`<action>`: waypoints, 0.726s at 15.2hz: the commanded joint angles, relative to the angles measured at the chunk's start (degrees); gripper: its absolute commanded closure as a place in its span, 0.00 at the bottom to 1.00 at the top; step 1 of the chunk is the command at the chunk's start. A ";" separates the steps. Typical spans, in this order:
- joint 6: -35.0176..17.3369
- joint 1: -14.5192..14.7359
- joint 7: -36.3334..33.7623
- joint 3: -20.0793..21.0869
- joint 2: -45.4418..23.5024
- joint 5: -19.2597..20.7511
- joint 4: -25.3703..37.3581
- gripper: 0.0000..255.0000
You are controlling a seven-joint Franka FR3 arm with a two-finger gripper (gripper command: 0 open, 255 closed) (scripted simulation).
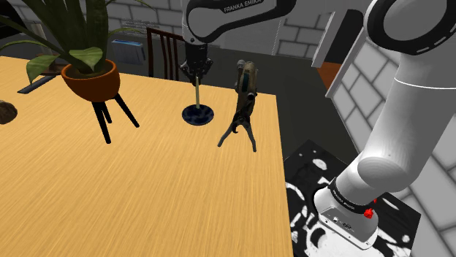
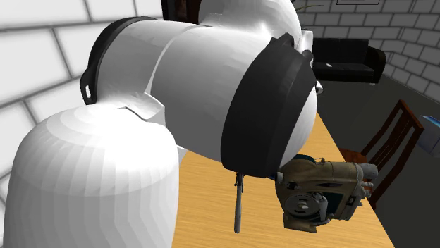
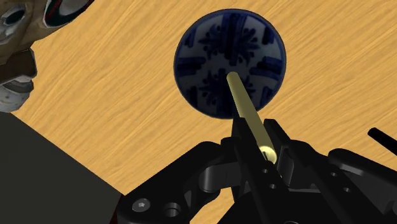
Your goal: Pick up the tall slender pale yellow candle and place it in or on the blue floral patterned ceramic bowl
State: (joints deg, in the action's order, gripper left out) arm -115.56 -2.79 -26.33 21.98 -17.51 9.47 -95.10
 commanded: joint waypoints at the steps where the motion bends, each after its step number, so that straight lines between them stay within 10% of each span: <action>1: -1.61 -0.01 -0.19 -0.11 -0.46 0.27 -1.17 1.00; 11: -3.99 0.04 -0.55 -0.29 -1.23 0.73 -2.85 1.00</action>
State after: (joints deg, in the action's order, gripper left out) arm -119.54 -2.75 -26.88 21.69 -18.74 10.20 -97.94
